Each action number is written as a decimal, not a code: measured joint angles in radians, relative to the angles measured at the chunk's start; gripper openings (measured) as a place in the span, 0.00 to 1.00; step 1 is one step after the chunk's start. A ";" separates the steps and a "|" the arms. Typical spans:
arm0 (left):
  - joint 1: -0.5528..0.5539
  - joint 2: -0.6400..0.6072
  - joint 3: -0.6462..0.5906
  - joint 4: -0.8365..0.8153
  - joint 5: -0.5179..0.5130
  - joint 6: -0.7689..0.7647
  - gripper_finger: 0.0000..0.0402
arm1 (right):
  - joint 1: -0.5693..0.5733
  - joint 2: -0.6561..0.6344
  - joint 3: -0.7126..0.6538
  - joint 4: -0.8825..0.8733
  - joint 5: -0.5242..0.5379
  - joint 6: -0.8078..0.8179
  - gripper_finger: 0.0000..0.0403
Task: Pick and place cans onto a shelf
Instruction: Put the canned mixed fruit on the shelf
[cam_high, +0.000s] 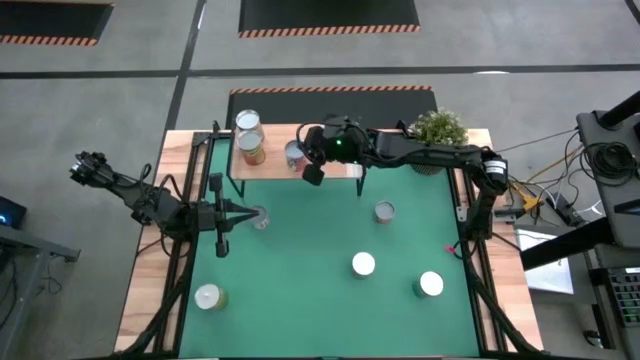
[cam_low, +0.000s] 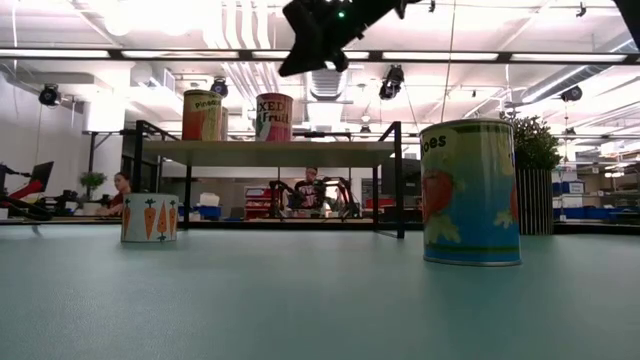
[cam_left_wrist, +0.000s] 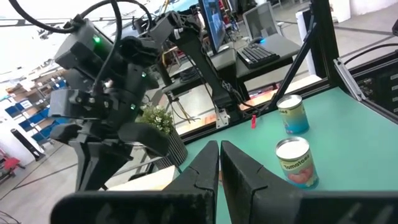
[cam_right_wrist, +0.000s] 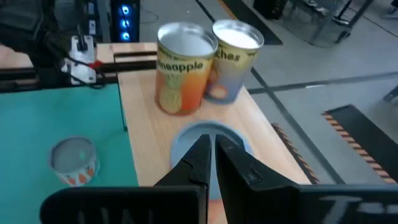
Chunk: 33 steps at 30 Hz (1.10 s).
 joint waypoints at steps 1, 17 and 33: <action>0.000 0.000 0.000 0.001 0.000 0.000 0.00 | -0.001 0.007 0.003 0.015 -0.007 0.000 0.03; 0.000 -0.009 0.000 0.019 -0.042 0.012 0.00 | -0.012 0.164 0.153 -0.009 -0.065 -0.030 0.03; 0.000 -0.008 0.000 0.019 -0.042 0.004 0.00 | -0.011 0.161 0.163 -0.162 -0.068 -0.058 0.03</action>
